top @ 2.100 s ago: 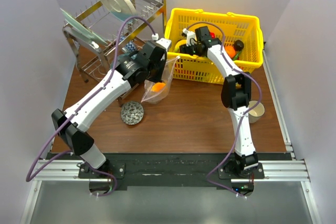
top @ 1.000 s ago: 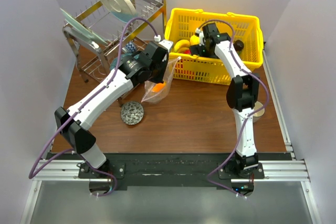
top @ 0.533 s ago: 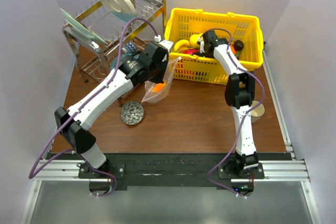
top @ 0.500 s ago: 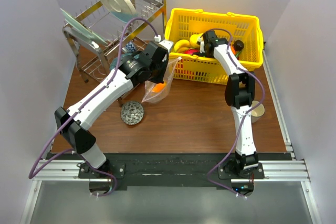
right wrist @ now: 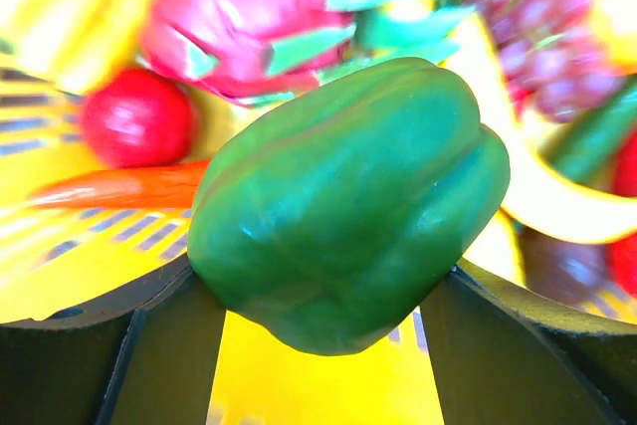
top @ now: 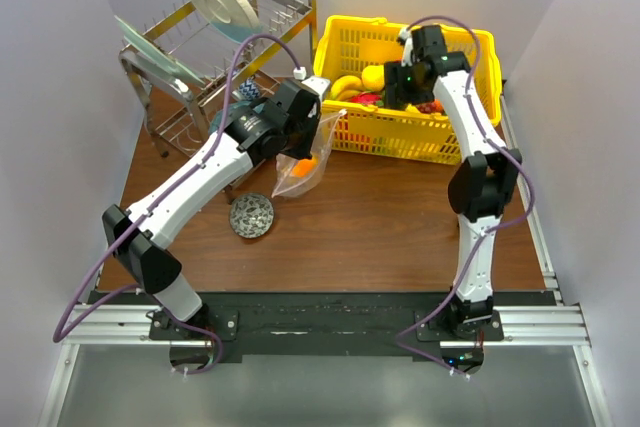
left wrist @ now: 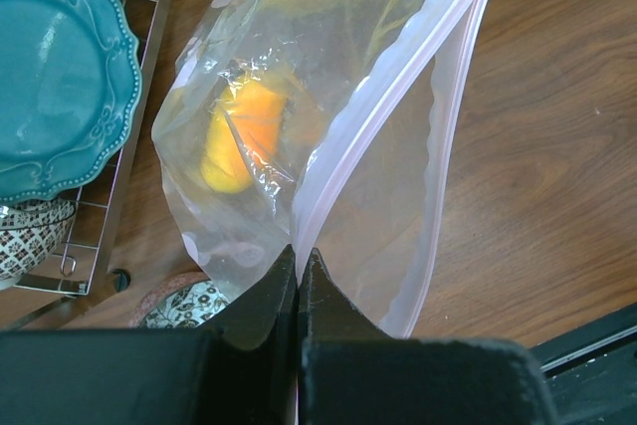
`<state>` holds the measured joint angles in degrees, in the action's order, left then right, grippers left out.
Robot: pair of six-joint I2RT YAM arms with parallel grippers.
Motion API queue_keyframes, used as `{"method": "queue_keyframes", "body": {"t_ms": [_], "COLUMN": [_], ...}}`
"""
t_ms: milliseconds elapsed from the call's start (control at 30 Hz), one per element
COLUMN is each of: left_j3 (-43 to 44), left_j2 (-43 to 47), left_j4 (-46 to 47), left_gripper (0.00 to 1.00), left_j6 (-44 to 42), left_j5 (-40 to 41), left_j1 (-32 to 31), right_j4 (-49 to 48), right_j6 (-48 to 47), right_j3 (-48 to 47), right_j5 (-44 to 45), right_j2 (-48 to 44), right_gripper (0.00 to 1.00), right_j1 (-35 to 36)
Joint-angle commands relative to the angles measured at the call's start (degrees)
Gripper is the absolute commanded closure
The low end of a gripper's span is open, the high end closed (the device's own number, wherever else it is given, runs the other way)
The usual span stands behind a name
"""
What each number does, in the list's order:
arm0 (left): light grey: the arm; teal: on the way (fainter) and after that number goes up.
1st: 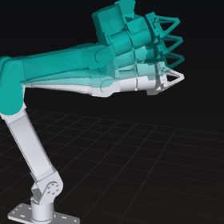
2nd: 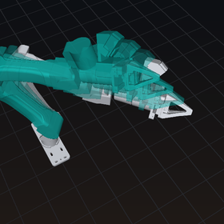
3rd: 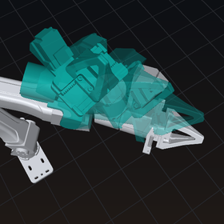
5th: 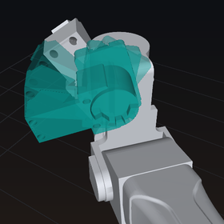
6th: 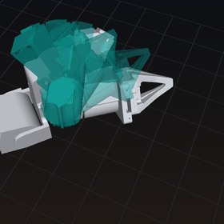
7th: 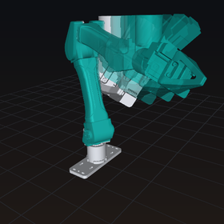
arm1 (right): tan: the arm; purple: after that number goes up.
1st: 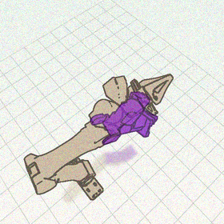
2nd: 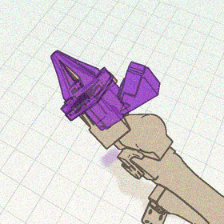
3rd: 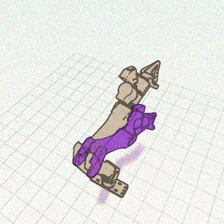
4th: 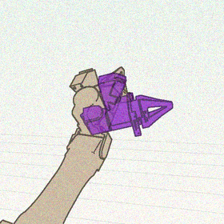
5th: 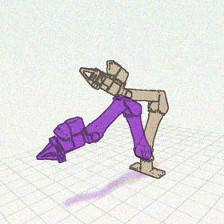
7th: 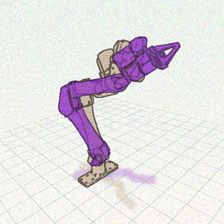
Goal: Place the food in the zip-top bag and seal the zipper
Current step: Pick up the fake fruit from the bin.
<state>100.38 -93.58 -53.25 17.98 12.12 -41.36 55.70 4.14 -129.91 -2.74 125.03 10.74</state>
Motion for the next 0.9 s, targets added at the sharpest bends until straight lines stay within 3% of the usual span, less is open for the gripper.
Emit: {"method": "queue_keyframes", "body": {"t_ms": [0,300,433,633,867], "left_j3": [-0.53,-0.27,-0.36,-0.53,-0.54], "left_j2": [2.96,2.53,2.52,2.44,2.53], "left_j4": [2.28,2.72,2.98,3.42,3.68], "left_gripper": [1.00,1.00,1.00,1.00,1.00], "left_j6": [0.30,0.48,0.57,0.83,0.92], "left_j5": [-0.69,-1.66,-1.92,-2.10,-2.28], "left_j1": [0.23,0.14,0.06,0.06,0.06], "right_j4": [-3.05,-8.50,-14.37,-27.38,-34.33], "right_j6": [2.10,3.33,5.87,12.54,16.32], "right_j3": [1.58,9.84,19.58,43.55,56.42], "right_j5": [-0.07,-15.85,-23.94,-34.86,-41.54], "right_j2": [-6.98,-20.60,-28.86,-45.47,-59.19], "right_gripper": [0.41,0.41,0.41,0.41,0.39], "right_j1": [-0.37,-0.28,-0.20,2.70,12.02]}}
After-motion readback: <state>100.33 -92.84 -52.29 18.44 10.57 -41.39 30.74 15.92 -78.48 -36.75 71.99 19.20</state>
